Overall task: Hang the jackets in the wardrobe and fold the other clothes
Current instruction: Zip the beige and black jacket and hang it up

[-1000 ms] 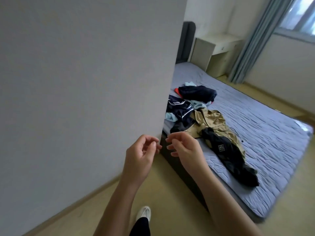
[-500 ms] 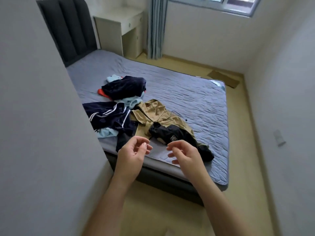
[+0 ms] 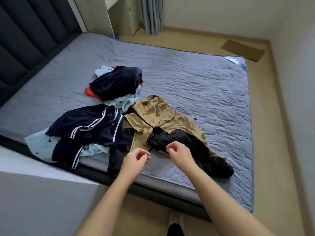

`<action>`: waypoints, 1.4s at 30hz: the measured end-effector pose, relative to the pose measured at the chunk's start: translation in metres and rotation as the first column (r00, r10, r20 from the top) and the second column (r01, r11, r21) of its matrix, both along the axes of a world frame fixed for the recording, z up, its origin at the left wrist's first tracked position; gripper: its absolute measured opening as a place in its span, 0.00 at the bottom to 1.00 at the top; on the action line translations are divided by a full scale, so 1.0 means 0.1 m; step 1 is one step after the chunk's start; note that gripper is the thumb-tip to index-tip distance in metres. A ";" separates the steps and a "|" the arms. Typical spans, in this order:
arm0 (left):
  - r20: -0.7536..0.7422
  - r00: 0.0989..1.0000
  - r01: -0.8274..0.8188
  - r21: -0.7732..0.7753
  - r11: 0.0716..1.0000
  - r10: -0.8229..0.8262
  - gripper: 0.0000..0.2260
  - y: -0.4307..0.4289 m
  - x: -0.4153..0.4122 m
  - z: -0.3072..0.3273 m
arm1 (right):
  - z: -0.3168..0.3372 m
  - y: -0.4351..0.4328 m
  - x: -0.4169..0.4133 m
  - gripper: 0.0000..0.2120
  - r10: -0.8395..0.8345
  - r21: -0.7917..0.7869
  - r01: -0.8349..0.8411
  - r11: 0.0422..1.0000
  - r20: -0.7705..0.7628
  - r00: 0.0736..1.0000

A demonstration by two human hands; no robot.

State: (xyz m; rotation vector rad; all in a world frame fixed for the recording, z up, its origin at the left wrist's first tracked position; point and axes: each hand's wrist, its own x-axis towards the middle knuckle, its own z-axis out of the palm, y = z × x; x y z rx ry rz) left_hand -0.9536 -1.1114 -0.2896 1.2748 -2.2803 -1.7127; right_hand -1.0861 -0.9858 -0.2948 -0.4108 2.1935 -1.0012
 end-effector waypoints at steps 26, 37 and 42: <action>0.431 0.902 -0.037 0.040 0.999 0.016 0.17 -1.44 -2.01 -3.72 | -3.58 -0.79 -1.51 0.08 0.606 0.558 -0.434 0.708 -0.163 0.779; 0.047 0.976 0.218 -0.297 0.930 -0.214 0.21 -0.83 -2.45 -1.35 | -1.69 -0.19 -1.75 0.09 0.502 0.277 -0.484 0.830 0.008 0.865; -0.195 0.883 0.373 -0.258 0.891 -0.426 0.08 -0.63 -2.31 -0.20 | -0.59 -0.02 -1.74 0.17 0.500 0.185 -0.505 0.843 0.080 0.863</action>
